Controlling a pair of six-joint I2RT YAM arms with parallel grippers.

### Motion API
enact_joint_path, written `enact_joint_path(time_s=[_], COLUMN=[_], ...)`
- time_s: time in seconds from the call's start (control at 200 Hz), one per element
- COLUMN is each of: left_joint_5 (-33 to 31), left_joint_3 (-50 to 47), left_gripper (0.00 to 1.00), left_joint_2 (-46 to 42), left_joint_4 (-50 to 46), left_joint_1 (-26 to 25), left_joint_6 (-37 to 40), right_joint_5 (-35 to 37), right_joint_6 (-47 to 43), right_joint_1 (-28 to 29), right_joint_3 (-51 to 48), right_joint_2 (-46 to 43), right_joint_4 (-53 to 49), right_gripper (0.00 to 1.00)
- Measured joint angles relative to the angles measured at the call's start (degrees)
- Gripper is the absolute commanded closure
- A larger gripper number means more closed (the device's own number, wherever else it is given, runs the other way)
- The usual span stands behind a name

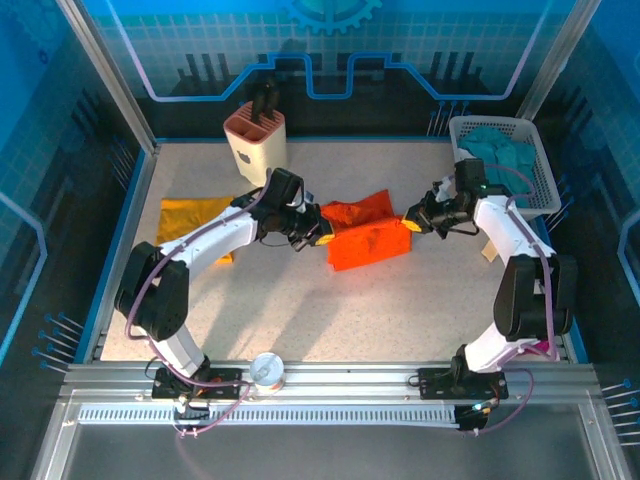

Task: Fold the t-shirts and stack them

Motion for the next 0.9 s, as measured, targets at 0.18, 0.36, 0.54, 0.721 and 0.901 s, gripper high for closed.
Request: enact_joint_path(time_s=[0.18, 0.36, 0.54, 0.721, 0.901], left_joint_5=[0.3, 0.5, 0.5, 1.0, 1.4], left_joint_3=[2.6, 4.4, 6.9, 9.2, 11.9], left_gripper=[1.00, 1.00, 1.00, 1.00, 1.00], left_joint_2=[2.0, 4.3, 6.3, 8.0, 9.1], left_joint_4=[-0.4, -0.8, -1.4, -2.5, -3.7], left_joint_1=[0.5, 1.9, 3.1, 4.1, 4.7], left_joint_6=[1.4, 2.0, 3.3, 4.5, 5.5], right_joint_5=[0.0, 0.0, 0.0, 0.0, -0.1], right_joint_6=[0.0, 0.0, 0.0, 0.0, 0.1], right_joint_1=[0.0, 0.0, 0.0, 0.1, 0.3], right_joint_3=[2.0, 5.1, 6.6, 8.1, 10.3], right_joint_2=[2.2, 5.2, 7.0, 8.4, 9.1], right_joint_4=[0.1, 0.5, 0.8, 0.9, 1.0], right_gripper=[1.00, 1.00, 1.00, 1.00, 1.00])
